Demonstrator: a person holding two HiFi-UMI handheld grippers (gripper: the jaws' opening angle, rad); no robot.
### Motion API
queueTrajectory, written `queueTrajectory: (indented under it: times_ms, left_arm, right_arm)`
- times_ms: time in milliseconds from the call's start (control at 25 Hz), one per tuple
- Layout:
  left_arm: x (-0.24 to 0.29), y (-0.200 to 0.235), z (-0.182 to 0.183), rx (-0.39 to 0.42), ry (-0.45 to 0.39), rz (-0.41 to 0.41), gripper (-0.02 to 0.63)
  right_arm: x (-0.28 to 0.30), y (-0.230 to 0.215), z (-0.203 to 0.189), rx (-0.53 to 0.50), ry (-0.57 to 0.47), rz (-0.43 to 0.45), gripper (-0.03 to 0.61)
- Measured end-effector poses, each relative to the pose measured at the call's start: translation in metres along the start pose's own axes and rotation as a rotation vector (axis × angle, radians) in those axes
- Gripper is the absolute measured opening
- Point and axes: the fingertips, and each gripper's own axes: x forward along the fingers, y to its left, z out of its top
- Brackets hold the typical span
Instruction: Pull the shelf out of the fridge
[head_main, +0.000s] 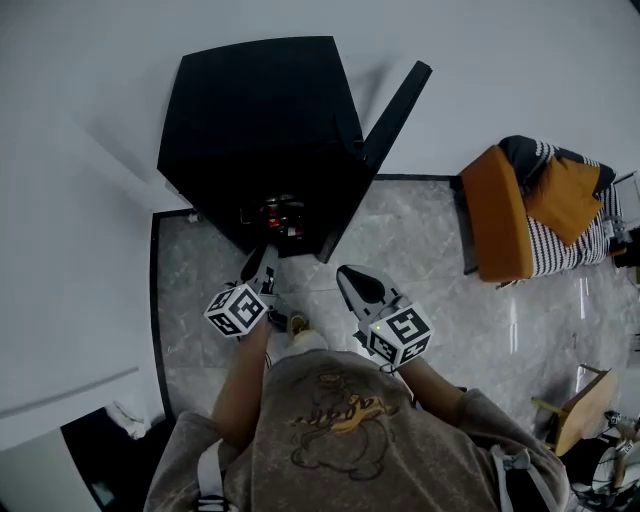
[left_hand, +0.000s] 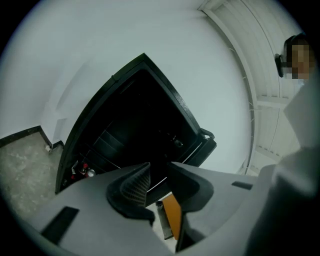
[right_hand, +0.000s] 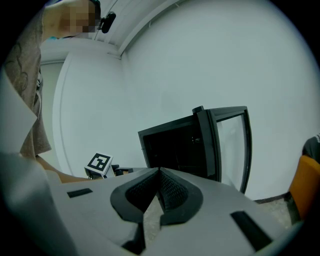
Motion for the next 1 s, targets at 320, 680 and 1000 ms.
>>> queueTrajectory:
  times_ms: [320,680,1000]
  left_arm:
    - [0.025,0.036,0.004,-0.050,-0.023,0.039,0.095]
    - [0.048,0.071,-0.002,-0.131,-0.027,0.077,0.095]
    - [0.076,0.107,-0.005,-0.163,-0.040,0.109,0.095]
  right_arm:
    - [0.022,-0.008,0.002,0.002,0.012,0.001,0.021]
    - [0.039,-0.011,-0.002,0.019,0.035,-0.003,0.021]
    - [0.051,-0.017,-0.006,0.026,0.046,-0.017,0.021]
